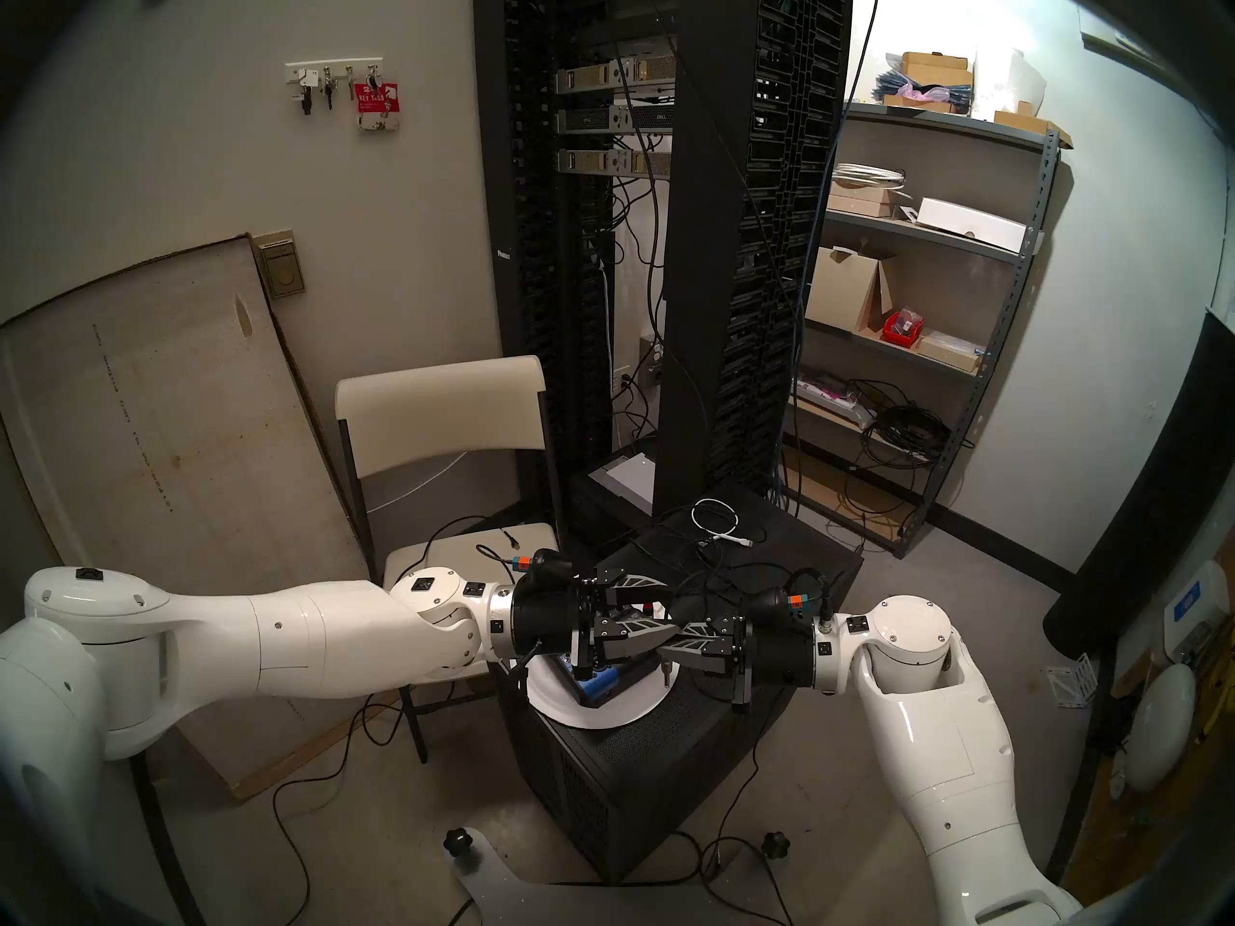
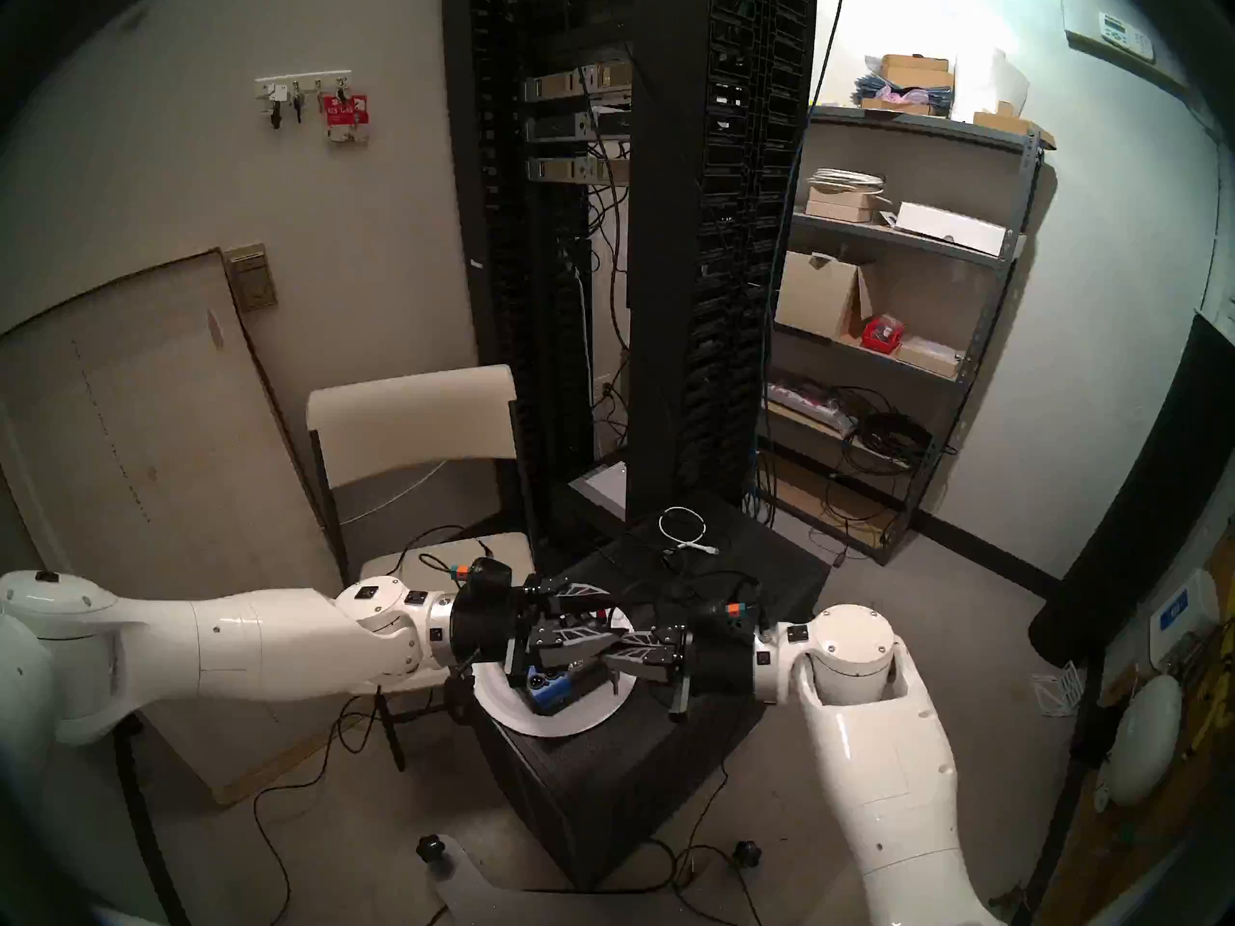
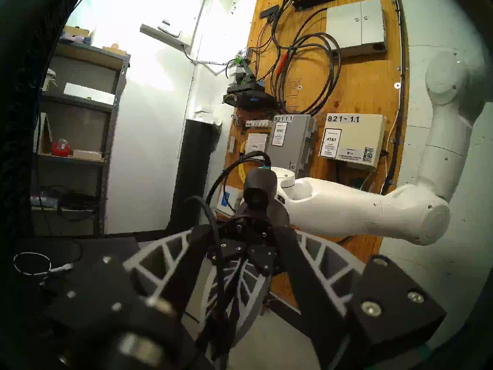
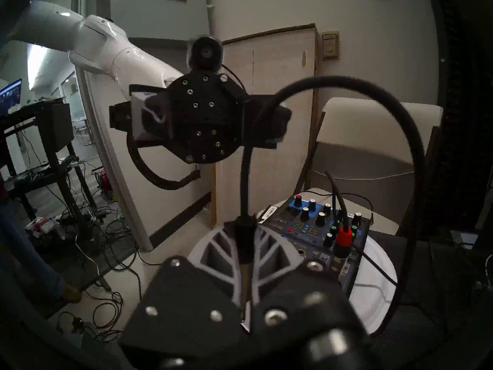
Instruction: Insert aux cable
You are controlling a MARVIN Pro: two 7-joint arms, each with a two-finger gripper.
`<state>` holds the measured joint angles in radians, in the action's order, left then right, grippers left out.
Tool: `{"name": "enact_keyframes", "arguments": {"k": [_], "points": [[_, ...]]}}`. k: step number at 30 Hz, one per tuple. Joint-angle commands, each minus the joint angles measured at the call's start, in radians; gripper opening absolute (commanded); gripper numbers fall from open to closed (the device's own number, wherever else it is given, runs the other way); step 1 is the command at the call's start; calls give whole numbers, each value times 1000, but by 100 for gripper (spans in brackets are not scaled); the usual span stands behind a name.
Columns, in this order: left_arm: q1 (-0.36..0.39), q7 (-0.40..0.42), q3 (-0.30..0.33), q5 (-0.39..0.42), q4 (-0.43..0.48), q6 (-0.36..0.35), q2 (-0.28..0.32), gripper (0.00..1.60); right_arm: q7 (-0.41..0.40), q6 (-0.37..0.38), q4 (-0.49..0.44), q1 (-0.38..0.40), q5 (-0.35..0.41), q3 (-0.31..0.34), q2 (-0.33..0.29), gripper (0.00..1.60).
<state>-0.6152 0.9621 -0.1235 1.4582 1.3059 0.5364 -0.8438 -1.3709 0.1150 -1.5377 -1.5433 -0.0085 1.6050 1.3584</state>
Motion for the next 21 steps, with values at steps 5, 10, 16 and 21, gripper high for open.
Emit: {"name": "enact_keyframes", "arguments": {"k": [5,10,16,21], "points": [[-2,11,2,18,16,-16,17,104,-7,-3,-9,12,10,-2,7,0],[-10,14,-3,18,7,-17,11,92,-9,-5,-8,13,10,-2,7,0],[-13,10,-10,12,-3,-21,3,84,-13,-8,-8,13,9,1,9,0],[-15,12,-13,13,-17,-25,-5,86,-16,-9,-8,13,8,3,11,0]]}}
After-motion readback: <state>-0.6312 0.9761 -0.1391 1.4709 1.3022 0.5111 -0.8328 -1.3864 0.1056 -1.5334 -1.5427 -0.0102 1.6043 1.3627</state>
